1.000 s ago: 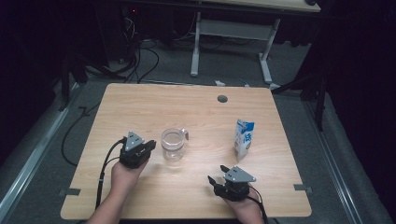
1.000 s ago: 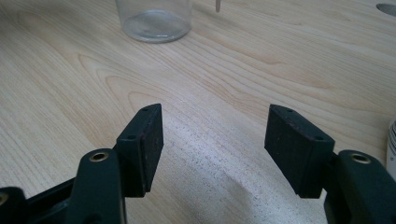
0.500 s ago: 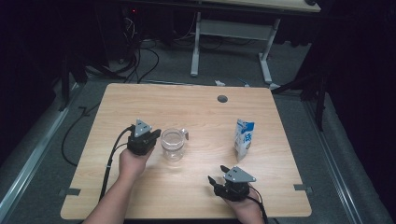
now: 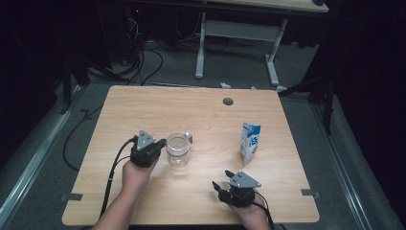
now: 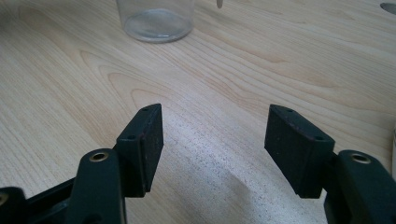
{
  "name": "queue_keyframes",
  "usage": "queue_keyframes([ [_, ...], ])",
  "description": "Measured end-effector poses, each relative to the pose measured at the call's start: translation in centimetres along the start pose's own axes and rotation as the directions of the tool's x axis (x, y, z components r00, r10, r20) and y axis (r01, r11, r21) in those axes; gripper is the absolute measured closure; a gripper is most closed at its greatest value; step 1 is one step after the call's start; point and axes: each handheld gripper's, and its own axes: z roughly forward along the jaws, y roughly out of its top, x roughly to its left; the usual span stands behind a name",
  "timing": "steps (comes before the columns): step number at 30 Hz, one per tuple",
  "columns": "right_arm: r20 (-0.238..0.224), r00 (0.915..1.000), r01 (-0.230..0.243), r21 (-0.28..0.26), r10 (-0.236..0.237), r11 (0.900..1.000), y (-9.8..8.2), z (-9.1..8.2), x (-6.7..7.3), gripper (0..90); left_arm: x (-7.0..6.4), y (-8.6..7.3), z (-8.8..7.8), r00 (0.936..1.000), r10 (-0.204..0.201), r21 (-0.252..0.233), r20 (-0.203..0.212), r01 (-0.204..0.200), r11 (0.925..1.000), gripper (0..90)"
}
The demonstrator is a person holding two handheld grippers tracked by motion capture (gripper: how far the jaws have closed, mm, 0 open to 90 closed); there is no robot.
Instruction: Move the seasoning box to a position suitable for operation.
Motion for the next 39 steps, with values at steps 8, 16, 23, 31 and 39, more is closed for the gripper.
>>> queue_keyframes([
  [8, -0.001, 1.0, -0.001, -0.004, 0.001, 1.0, 0.0, 0.0, 0.0, 37.6, -1.5, -1.2, -2.6, 0.9988, 0.015, 0.007, 0.046, -0.016, 0.9999, 90.0],
  [16, -0.002, 0.9999, 0.01, 0.0, -0.01, 1.0, 0.0, 0.1, 0.2, 37.6, -0.4, -0.8, -0.7, 0.9999, 0.016, -0.006, -0.007, -0.016, 0.9999, 90.0],
  [23, 0.0, 1.0, 0.004, 0.001, -0.004, 1.0, -0.1, 0.1, 0.0, 37.6, -0.3, -1.0, 0.5, 1.0, 0.009, 0.002, 0.001, -0.009, 1.0, 90.0],
  [31, -0.002, 1.0, 0.005, 0.002, -0.005, 1.0, -0.1, 0.1, 0.0, 37.7, -1.6, -1.8, -1.9, 0.9986, -0.006, -0.012, 0.053, 0.007, 0.9999, 90.0],
  [39, -0.003, 1.0, 0.006, 0.002, -0.006, 1.0, 0.0, 0.1, 0.1, 37.9, -2.0, -2.0, -2.4, 0.9984, 0.033, -0.009, 0.045, -0.032, 0.9994, 90.0],
])
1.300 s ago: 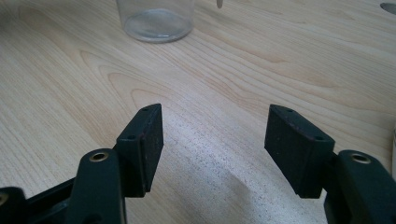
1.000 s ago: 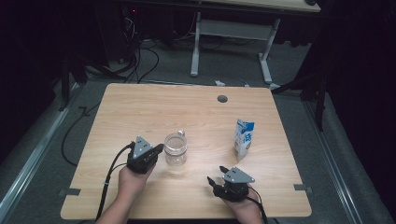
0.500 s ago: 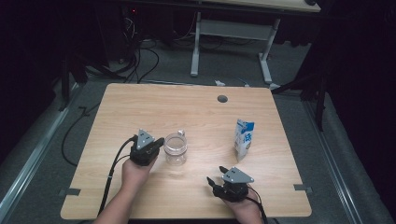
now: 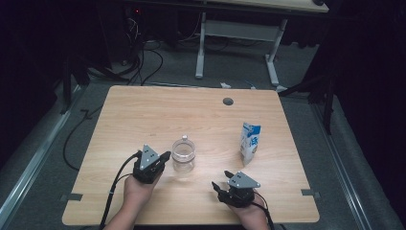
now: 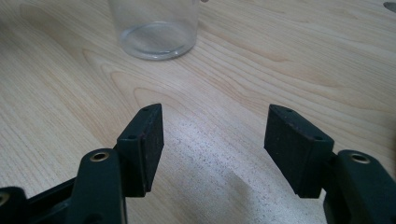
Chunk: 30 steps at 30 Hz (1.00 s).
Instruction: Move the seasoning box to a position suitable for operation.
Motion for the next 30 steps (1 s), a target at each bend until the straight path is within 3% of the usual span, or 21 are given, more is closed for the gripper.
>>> queue_keyframes([
  [4, -0.001, 1.0, 0.002, 0.002, -0.002, 1.0, 0.0, 0.0, 0.0, 37.9, 0.7, 0.4, 2.0, 0.9996, 0.013, 0.02, -0.025, -0.012, 0.9997, 90.0],
  [6, 0.0, 1.0, 0.0, 0.004, 0.0, 1.0, 0.0, 0.1, 0.0, 37.9, 0.8, 0.5, 2.9, 0.9998, 0.015, 0.025, -0.015, -0.014, 0.9996, 90.0],
  [11, -0.002, 1.0, 0.003, 0.0, -0.003, 1.0, -0.1, -0.1, -0.1, 38.0, 1.1, 0.5, 3.7, 0.9998, 0.008, 0.023, -0.016, -0.007, 0.9997, 90.0],
  [30, -0.001, 1.0, 0.009, 0.01, -0.009, 1.0, -0.1, 0.2, 0.2, 38.1, -3.2, -2.0, -0.4, 0.9966, -0.002, 0.027, 0.083, -0.001, 0.9996, 90.0],
])
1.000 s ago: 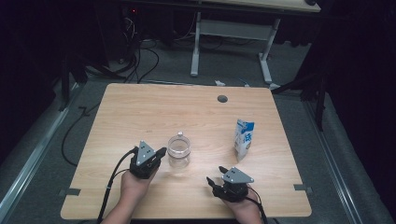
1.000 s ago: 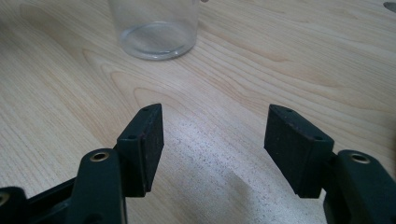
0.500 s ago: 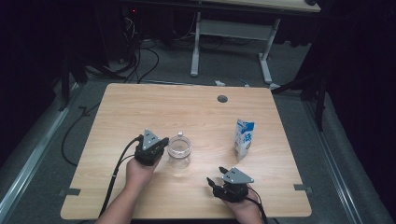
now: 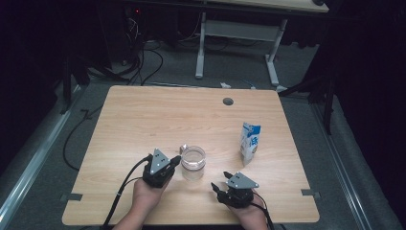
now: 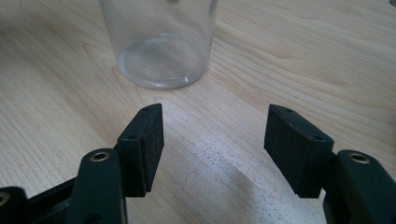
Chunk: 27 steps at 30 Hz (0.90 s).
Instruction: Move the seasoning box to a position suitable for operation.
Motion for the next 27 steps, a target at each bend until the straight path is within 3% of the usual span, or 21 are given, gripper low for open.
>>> queue_keyframes([
  [8, -0.001, 1.0, -0.007, -0.001, 0.007, 1.0, 0.0, 0.0, -0.2, 38.2, -1.2, -0.8, -0.4, 0.9994, -0.005, 0.013, 0.034, 0.004, 0.9999, 90.0],
  [12, -0.002, 1.0, -0.007, -0.001, 0.007, 1.0, 0.0, 0.0, -0.1, 38.2, -1.2, -1.0, -0.5, 0.9991, -0.016, 0.02, 0.04, 0.015, 0.9997, 89.8],
  [21, -0.008, 0.9999, -0.012, 0.004, 0.012, 1.0, 0.0, 0.0, -0.2, 41.4, 0.1, -0.7, -0.9, 0.9997, -0.025, 0.024, -0.007, 0.025, 0.9994, 73.5],
  [24, -0.025, 0.9995, -0.02, 0.009, 0.02, 1.0, 0.0, 0.1, -0.3, 46.8, 0.6, -0.4, -1.1, 0.999, -0.045, 0.06, -0.009, 0.045, 0.9972, 66.1],
  [25, -0.025, 0.9995, -0.02, 0.009, 0.02, 1.0, 0.0, 0.1, -0.3, 46.8, 0.7, -0.3, -1.0, 0.9979, -0.062, 0.079, -0.02, 0.063, 0.9948, 66.1],
  [27, -0.031, 0.9993, -0.023, 0.01, 0.023, 1.0, 0.0, 0.1, -0.4, 48.5, 1.2, -0.3, -0.8, 0.997, -0.057, 0.106, -0.051, 0.063, 0.9924, 63.0],
])
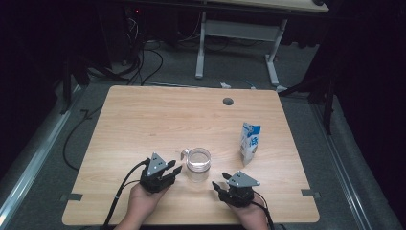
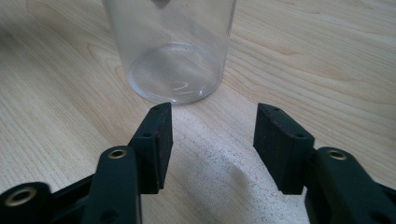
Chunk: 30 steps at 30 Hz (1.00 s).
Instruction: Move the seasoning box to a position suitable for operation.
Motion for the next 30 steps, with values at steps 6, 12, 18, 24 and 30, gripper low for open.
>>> queue_keyframes([
  [6, 0.004, 1.0, -0.008, -0.002, 0.008, 1.0, 0.0, -0.1, -0.3, 48.5, 0.6, 1.0, -0.3, 1.0, -0.004, -0.071, 0.005, 0.005, 0.9975, 64.1],
  [12, 0.006, 1.0, 0.0, -0.002, 0.0, 1.0, 0.0, -0.1, -0.3, 47.0, 1.1, 2.1, 0.3, 0.9995, -0.032, -0.071, -0.005, 0.032, 0.997, 70.0],
  [18, 0.01, 1.0, 0.0, -0.007, 0.0, 1.0, 0.0, -0.1, -0.3, 45.9, 0.6, 3.0, 0.6, 1.0, -0.006, -0.072, 0.005, 0.006, 0.9974, 74.8],
  [24, 0.011, 0.9999, 0.003, -0.005, -0.003, 1.0, 0.0, 0.0, -0.3, 45.5, 0.1, 3.7, 0.9, 0.9995, -0.028, -0.073, 0.014, 0.029, 0.9969, 75.8],
  [30, 0.009, 0.9999, 0.007, -0.007, -0.007, 1.0, 0.0, 0.0, -0.3, 45.8, -0.3, 4.1, 1.6, 0.9991, -0.041, -0.066, 0.013, 0.042, 0.9969, 79.2],
])
